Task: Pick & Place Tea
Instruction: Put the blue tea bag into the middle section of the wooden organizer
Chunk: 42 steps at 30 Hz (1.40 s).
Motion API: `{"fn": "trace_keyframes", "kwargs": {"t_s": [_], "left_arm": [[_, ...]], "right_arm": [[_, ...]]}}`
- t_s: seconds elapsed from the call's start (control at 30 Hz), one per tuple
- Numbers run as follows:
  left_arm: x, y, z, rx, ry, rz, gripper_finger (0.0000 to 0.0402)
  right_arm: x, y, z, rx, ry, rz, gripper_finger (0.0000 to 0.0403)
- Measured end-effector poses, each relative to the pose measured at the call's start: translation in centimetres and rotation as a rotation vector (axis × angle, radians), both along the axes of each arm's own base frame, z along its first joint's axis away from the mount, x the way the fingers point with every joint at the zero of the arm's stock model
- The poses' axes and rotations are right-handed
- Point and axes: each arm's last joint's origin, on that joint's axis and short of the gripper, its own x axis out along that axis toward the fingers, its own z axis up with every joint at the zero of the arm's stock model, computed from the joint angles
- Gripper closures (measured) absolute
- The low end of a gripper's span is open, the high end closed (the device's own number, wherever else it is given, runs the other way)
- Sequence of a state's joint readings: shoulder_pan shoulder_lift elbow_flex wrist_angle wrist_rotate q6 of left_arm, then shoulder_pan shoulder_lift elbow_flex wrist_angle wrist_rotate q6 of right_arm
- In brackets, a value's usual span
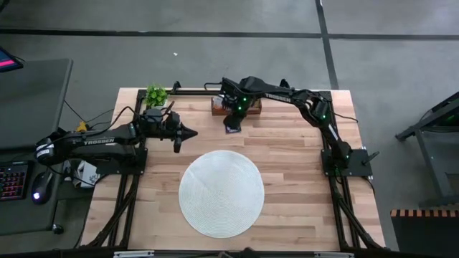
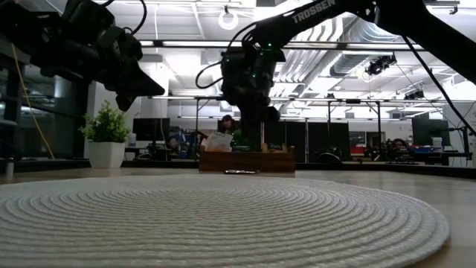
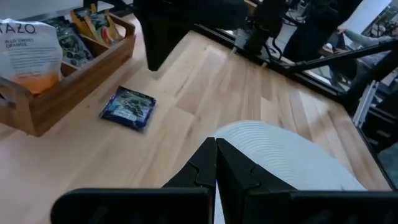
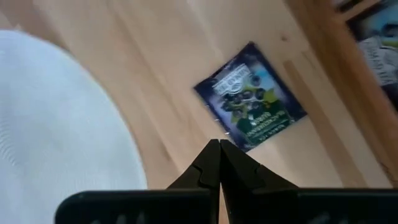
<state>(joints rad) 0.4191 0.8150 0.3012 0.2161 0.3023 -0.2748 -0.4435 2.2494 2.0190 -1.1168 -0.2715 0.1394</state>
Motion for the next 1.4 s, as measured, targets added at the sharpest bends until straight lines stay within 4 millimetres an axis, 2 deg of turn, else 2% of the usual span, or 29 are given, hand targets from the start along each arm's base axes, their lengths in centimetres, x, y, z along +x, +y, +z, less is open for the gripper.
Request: {"fn": "trace_keyframes", "kwargs": {"t_s": [0.13, 0.23, 0.6, 0.87, 1.13, 1.4], "left_arm": [[0.0, 0.0, 0.0, 0.000, -0.001, 0.000, 0.0401], [0.0, 0.1, 0.2, 0.016, -0.015, 0.016, 0.0401], [0.0, 0.1, 0.1, 0.000, -0.007, 0.048, 0.0401], [0.0, 0.3, -0.1, 0.014, 0.009, 0.083, 0.0401], [0.0, 0.2, -0.1, 0.003, 0.006, 0.075, 0.0401], [0.1, 0.2, 0.1, -0.021, -0.013, 0.067, 0.0401]], "right_arm": [[-0.2, -0.1, -0.1, -0.041, 0.049, -0.057, 0.0402], [-0.5, 0.0, 0.6, -0.052, 0.046, -0.060, 0.0402], [-2.7, 0.4, 6.4, -0.220, -0.001, -0.186, 0.0402], [-4.6, 0.1, 9.4, -0.322, -0.025, -0.297, 0.0402], [-5.4, -0.4, 10.2, -0.342, -0.027, -0.297, 0.0402], [-5.7, -0.3, 10.1, -0.360, 0.009, -0.241, 0.0402]]}}
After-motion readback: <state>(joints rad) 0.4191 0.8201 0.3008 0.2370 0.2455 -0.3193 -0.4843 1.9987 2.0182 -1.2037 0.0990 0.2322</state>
